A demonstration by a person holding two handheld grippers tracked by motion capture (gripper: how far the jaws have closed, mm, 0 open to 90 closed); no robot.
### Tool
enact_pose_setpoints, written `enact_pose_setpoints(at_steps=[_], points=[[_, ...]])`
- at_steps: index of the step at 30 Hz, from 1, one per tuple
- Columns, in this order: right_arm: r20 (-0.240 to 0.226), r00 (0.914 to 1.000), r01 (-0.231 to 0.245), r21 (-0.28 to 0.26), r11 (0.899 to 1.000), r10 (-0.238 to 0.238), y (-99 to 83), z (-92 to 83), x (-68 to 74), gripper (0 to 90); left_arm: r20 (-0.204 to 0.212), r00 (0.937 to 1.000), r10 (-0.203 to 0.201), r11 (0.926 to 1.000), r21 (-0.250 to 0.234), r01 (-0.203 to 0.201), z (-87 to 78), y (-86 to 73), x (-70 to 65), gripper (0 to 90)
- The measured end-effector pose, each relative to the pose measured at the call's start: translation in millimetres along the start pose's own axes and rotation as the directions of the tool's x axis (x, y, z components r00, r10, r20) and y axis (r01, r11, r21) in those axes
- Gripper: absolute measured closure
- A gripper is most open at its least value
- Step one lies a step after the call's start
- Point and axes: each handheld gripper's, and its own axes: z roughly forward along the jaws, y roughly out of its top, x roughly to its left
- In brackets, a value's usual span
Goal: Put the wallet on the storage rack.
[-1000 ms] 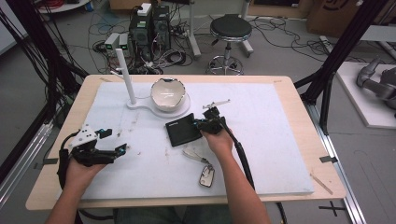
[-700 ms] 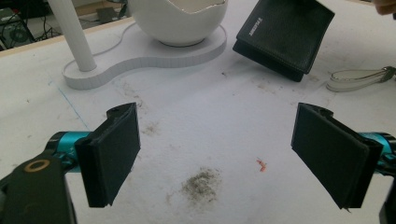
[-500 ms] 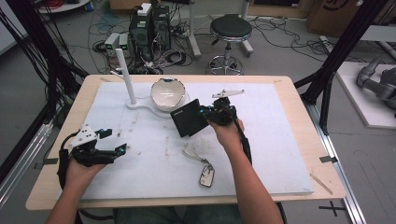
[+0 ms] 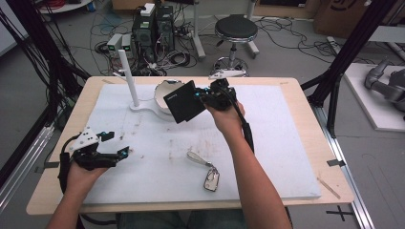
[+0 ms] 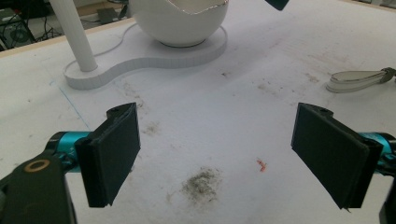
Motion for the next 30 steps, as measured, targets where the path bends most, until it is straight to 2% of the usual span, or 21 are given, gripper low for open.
enact_pose_setpoints(at_steps=[2,3,5,6,12,16,22,30], points=[[0.002,1.0,0.008,-0.006,1.0,-0.008,4.5,1.4,1.4,86.2,-0.001,1.0,-0.001,1.0,-0.001,0.001,-0.3,0.0,0.2,15.5],[0.0,1.0,0.01,-0.005,1.0,-0.01,13.9,4.9,3.0,86.1,-0.001,1.0,-0.004,1.0,-0.003,0.004,-0.4,0.0,0.5,15.5],[0.001,0.9999,0.017,-0.009,1.0,-0.017,17.1,6.4,4.1,86.2,0.0,1.0,-0.004,1.0,-0.003,0.004,-0.6,0.0,0.6,15.5],[0.001,0.9997,0.023,-0.014,1.0,-0.023,25.3,11.5,5.3,86.1,-0.001,1.0,-0.003,1.0,-0.003,0.003,-0.8,-0.1,0.9,15.5],[0.004,0.9997,0.023,-0.011,1.0,-0.023,38.1,24.5,5.2,86.1,0.001,1.0,-0.006,1.0,-0.007,0.006,-1.0,-0.4,2.2,15.5],[0.008,0.9998,0.017,-0.014,1.0,-0.017,45.5,39.7,1.4,86.1,0.0,0.9999,-0.01,0.9999,-0.007,0.01,-0.6,-0.9,3.4,15.5],[0.016,0.9999,-0.004,-0.012,1.0,0.005,44.1,55.5,-5.3,86.1,0.002,0.9999,-0.012,0.9999,-0.003,0.012,-0.8,-1.6,4.3,15.5],[0.08,0.9968,0.006,0.027,1.0,-0.008,38.4,73.2,-10.8,86.0,0.01,0.9999,-0.007,1.0,-0.006,0.007,1.1,-2.0,3.5,15.5]])
